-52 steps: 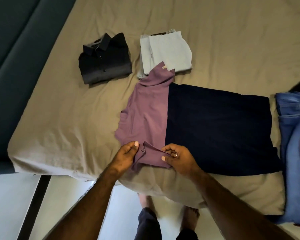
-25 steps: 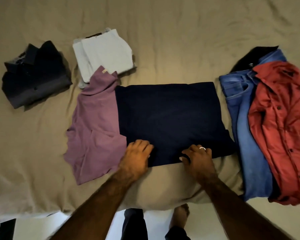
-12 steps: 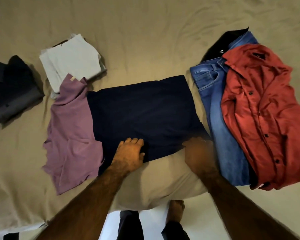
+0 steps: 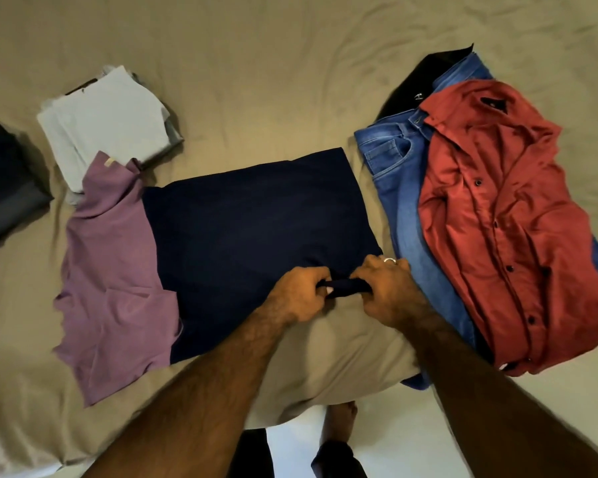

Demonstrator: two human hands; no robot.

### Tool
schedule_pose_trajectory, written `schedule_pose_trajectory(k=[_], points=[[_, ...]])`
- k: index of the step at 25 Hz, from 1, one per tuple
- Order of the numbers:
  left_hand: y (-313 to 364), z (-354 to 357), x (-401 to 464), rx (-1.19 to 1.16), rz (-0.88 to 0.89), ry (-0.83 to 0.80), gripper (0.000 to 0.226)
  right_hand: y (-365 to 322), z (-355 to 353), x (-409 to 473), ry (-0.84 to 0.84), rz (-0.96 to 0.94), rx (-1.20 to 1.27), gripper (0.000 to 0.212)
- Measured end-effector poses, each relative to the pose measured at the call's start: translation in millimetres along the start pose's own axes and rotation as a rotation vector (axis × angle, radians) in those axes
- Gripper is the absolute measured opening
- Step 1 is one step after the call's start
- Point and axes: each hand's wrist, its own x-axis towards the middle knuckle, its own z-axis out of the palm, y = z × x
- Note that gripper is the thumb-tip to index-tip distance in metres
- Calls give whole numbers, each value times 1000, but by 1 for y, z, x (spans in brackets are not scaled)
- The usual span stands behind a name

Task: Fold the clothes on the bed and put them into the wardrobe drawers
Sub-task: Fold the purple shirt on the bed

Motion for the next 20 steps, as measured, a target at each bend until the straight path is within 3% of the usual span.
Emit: schedule_pose_trajectory(k=[3,6,9,11,14,17,20], points=[[-10,-1,-2,-57,-72,-84,18,22,-11,1,110,48,263,26],[-10,-3,1,-122,-62,-128,21,37,-14,2,24,84,622,33],[-9,-8,3,-72,-45,-214,22,43,-13,3,24,220,629,32],[-14,-15,3,-28,-70,-191,24,45,-16,10,146,295,585,18],[-33,-37,5,-90,-161,-159,18,47,-22,35,265,375,551,22],[-65,-69,4,-151,-222,-54,25,43,-25,66,318,366,445,21],[-91,-92,0,-105,-287,88,24,34,-29,84,265,378,539,17]])
